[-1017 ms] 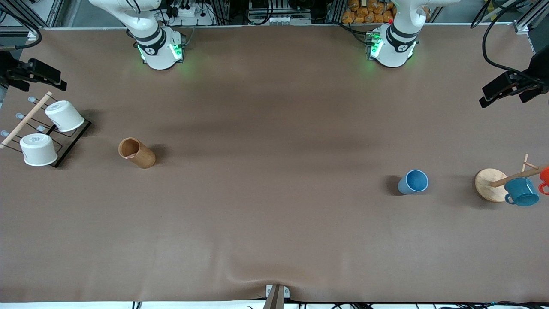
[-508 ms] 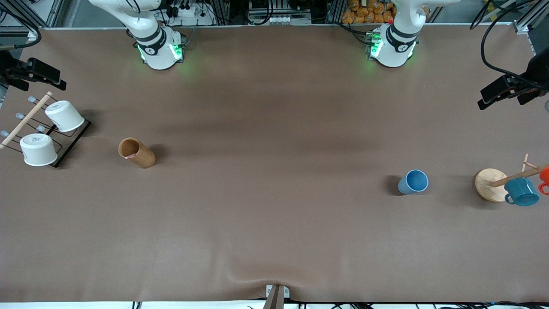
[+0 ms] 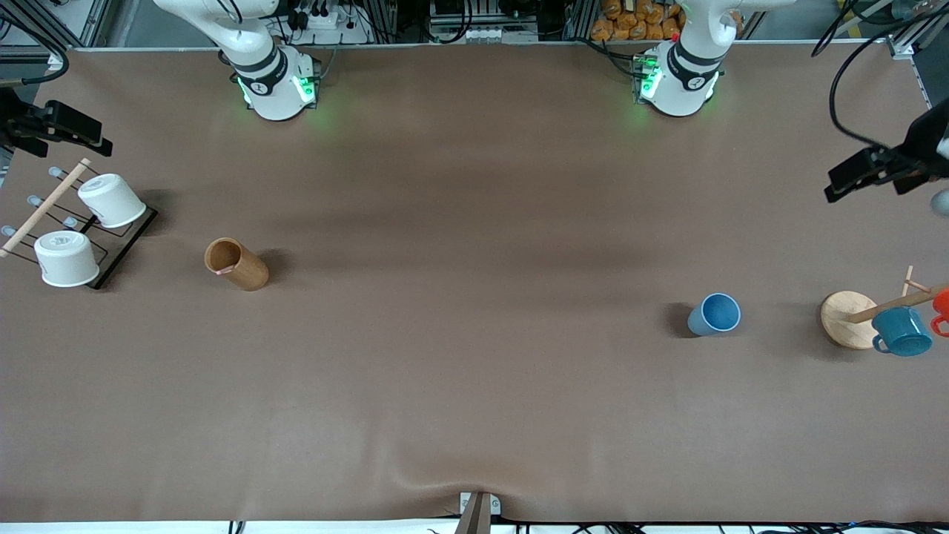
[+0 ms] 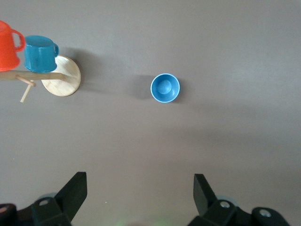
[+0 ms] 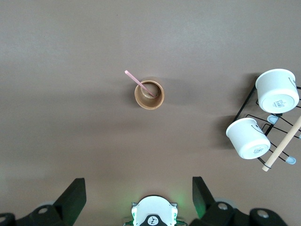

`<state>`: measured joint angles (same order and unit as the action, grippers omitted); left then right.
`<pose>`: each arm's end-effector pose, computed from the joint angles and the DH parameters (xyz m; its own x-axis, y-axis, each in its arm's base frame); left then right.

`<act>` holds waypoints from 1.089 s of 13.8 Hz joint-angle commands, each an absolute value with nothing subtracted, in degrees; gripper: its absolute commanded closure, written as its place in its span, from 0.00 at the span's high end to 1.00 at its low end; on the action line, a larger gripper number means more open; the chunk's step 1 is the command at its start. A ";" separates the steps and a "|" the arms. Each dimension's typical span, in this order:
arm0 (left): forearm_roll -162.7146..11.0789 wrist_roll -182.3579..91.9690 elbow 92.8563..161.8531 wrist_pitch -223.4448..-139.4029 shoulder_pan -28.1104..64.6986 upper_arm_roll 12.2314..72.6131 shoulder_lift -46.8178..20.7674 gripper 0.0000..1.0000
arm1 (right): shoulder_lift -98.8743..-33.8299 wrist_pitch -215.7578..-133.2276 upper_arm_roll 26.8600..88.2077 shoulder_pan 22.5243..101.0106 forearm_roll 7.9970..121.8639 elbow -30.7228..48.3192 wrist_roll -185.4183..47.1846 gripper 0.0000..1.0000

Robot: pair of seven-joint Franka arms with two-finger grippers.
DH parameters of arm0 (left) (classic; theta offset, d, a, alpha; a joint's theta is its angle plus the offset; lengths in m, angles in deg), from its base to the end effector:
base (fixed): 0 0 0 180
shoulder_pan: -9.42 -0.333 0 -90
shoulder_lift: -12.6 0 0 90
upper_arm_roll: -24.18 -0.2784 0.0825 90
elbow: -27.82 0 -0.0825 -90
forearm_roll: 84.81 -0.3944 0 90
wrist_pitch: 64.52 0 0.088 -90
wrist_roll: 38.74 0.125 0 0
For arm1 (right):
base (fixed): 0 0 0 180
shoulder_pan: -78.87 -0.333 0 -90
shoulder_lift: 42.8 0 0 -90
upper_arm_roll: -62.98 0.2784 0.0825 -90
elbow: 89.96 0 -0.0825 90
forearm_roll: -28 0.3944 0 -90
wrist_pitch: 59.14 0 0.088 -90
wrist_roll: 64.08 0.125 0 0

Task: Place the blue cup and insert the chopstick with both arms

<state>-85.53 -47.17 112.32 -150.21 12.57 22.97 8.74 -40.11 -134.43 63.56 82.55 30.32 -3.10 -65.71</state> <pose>0.5747 -0.0182 0.5700 0.9925 0.1140 -0.0440 0.1132 -0.9934 -0.0207 0.5205 -0.0223 0.6001 0.9881 -0.0148 -0.1530 -0.0218 -0.9988 -0.0442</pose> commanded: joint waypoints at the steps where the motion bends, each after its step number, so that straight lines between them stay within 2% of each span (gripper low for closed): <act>1: -86.83 -46.13 114.55 -153.45 12.50 22.87 6.71 1.00 | -40.51 -135.33 63.69 82.47 30.28 -3.04 -65.75 1.00; 5: -86.92 -46.04 127.37 -167.24 10.92 22.95 8.20 1.00 | -44.46 -139.28 63.86 80.72 30.37 -3.12 -65.75 1.00; 9: -86.92 -46.04 136.43 -180.59 11.18 23.22 6.72 1.00 | -51.92 -146.22 63.86 77.38 30.11 -3.30 -65.84 1.00; 11: -86.92 -46.04 138.38 -186.84 11.18 23.30 3.74 1.00 | -55.18 -149.82 63.86 77.02 29.93 -3.30 -66.80 1.00; 15: -86.83 -46.13 138.65 -193.45 11.09 23.31 -2.51 1.00 | -59.14 -154.57 63.86 77.20 28.79 -2.95 -69.00 1.00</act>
